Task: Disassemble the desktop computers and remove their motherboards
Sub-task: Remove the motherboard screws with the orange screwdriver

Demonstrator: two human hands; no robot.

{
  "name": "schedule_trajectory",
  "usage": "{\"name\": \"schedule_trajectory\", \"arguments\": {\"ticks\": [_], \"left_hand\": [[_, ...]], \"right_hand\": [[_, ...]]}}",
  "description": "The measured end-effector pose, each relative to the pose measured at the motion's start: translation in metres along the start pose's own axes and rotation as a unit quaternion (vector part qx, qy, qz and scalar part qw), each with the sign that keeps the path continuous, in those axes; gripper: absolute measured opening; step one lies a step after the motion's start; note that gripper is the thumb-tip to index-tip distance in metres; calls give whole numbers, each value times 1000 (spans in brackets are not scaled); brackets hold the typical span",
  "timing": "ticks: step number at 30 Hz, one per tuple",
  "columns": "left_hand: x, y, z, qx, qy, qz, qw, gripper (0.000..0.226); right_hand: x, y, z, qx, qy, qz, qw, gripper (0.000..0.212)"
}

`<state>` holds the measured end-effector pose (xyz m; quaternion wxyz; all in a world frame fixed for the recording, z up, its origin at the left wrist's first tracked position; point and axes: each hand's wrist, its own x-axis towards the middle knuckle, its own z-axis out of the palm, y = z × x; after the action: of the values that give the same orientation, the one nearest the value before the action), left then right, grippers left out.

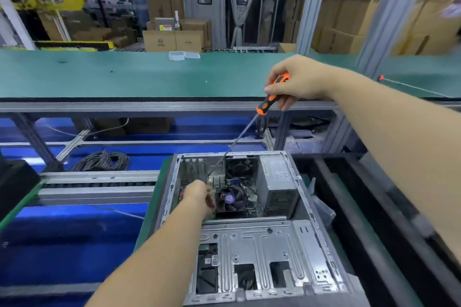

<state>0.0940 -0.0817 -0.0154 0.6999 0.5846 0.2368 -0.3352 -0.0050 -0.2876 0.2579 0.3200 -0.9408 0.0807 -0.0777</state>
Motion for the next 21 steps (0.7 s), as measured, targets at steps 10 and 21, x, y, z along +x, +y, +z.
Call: {"name": "schedule_trajectory", "arguments": {"ticks": [10, 21], "left_hand": [[0, -9, 53, -108, -91, -87, 986, 48], [-1, -22, 51, -72, -79, -71, 992, 36]], "right_hand": [[-45, 58, -30, 103, 19, 39, 994, 9], [-49, 88, -49, 206, 210, 46, 955, 37]]}}
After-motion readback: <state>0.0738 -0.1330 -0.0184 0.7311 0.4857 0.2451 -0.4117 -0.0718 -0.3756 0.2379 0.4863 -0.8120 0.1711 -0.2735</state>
